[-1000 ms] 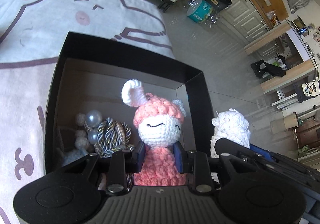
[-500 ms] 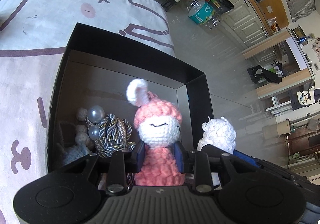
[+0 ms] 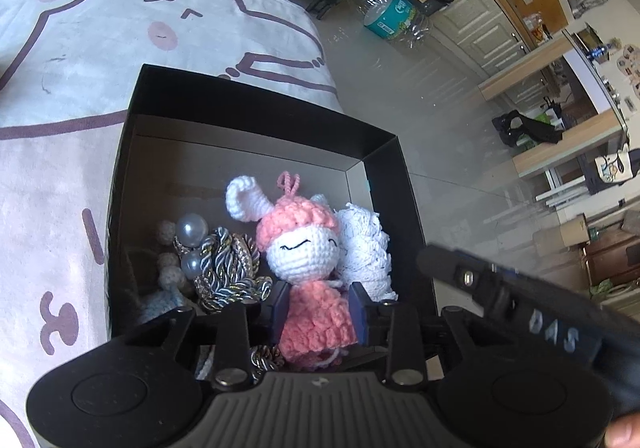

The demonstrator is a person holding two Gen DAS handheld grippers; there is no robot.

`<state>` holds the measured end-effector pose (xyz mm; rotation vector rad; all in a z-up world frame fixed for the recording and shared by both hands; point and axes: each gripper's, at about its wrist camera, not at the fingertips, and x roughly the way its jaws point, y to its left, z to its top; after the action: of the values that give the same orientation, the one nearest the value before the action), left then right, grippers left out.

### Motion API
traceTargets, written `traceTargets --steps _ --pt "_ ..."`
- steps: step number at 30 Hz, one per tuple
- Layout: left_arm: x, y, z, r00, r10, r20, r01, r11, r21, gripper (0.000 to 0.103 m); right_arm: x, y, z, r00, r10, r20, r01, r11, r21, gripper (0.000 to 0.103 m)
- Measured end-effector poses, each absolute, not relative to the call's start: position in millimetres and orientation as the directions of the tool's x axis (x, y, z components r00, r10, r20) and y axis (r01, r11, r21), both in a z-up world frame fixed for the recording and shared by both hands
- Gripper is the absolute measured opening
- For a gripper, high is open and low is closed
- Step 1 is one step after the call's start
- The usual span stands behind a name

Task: Organize objects
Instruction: 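Lower the bunny and white ball into the black box and open both tools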

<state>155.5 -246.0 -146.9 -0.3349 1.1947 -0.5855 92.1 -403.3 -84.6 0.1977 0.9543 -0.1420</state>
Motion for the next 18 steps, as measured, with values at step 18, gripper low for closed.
traceTargets --steps 18 --pt "151 -255 -148 0.221 -0.568 -0.793 0.443 0.783 -0.437 0.033 150 -397 -114 0.562 -0.037 -0.826 0.232 0.966 0.114 0.018"
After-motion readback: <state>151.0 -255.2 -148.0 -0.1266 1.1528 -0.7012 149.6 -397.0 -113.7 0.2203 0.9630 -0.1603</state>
